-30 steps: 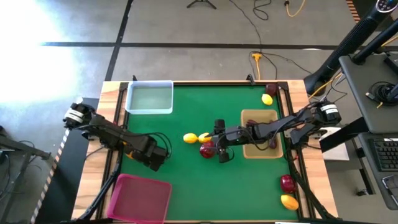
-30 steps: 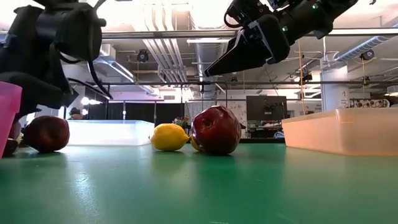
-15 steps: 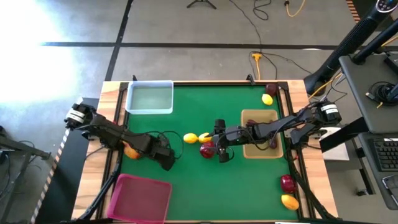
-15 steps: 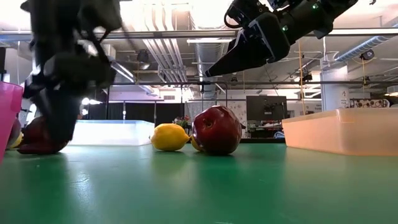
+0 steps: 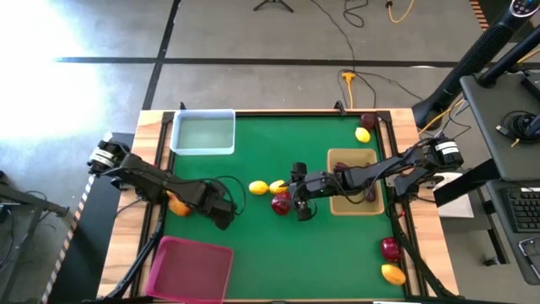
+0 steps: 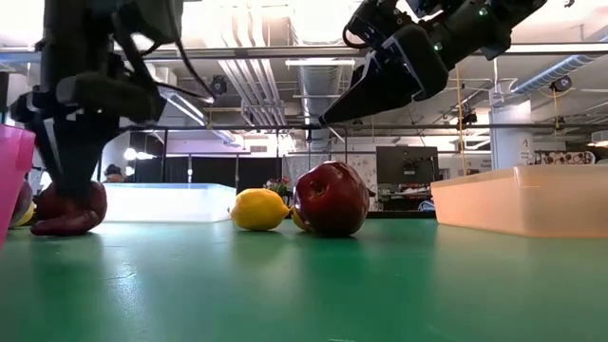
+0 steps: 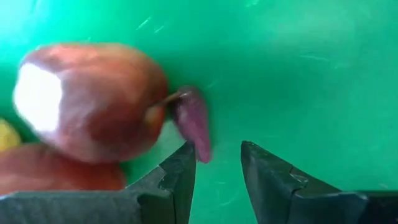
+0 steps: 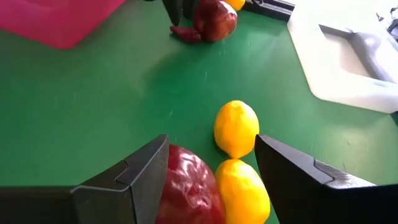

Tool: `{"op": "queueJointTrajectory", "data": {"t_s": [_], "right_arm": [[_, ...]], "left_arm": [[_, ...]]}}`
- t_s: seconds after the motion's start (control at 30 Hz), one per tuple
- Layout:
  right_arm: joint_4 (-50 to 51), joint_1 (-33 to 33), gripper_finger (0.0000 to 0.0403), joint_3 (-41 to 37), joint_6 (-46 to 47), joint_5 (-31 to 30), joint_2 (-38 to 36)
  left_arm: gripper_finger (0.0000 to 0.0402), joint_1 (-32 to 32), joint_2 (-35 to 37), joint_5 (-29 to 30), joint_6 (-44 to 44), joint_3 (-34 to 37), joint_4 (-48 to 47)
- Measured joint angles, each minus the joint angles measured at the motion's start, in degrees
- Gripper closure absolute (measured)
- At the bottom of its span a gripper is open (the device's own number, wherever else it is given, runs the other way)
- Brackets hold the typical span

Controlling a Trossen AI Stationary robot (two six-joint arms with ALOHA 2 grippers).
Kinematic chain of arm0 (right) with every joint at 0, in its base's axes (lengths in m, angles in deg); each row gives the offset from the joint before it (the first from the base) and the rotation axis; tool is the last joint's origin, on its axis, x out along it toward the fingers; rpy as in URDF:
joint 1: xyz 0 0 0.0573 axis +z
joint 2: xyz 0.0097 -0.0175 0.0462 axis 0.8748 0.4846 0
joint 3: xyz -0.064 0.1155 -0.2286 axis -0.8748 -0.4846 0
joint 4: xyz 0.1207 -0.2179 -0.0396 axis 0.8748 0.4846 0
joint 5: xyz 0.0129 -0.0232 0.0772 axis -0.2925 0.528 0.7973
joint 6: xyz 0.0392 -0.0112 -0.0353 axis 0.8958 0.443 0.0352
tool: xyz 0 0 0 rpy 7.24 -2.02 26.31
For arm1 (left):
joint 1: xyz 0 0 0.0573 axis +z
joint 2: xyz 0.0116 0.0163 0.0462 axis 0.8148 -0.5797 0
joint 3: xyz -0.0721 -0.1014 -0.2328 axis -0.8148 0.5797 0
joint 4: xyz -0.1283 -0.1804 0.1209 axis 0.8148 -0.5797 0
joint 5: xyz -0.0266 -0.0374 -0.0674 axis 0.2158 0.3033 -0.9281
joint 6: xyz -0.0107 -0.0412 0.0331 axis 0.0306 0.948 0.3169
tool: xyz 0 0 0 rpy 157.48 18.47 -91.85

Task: Sort produce into baskets
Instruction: Put the small eggplant into the orange transparent bin

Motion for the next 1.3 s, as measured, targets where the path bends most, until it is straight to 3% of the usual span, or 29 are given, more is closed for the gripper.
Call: {"op": "queueJointTrajectory", "data": {"t_s": [0.3, 0.63, 0.8, 1.0, 1.07, 1.3], "right_arm": [[0.3, 0.0, 0.0172, 0.0, 0.3, 0.0, 0.0], [0.3, 0.0, 0.0172, 0.0, 1.2, 0.0, 0.0], [0.3, 0.0, 0.0172, 0.0, 1.2, 0.0, 0.0], [5.9, 1.7, 0.0172, 0.0, 1.1, -0.1, -3.2], [8.1, 3.1, 0.0172, 0.0, 1.9, -0.2, -5.3], [12.1, 11.3, 0.0172, 0.0, 9.2, -0.5, -10.2]], "left_arm": [[0.0288, 0.8, 0.0, -0.6, 6.0, 4.0, 2.2], [0.0288, 0.8, -0.4, 1.2, 5.2, 9.4, 16.9], [0.0298, 0.9, -1.6, 7.0, -2.4, 9.1, 28.8], [0.0382, 1.2, -6.9, 9.2, -11.7, 8.7, 46.4], [0.0389, 1.2, -8.7, 10.8, -16.6, 8.9, 52.3], [0.0392, 1.0, -17.6, 10.4, -39.0, 8.5, 85.5]]}}
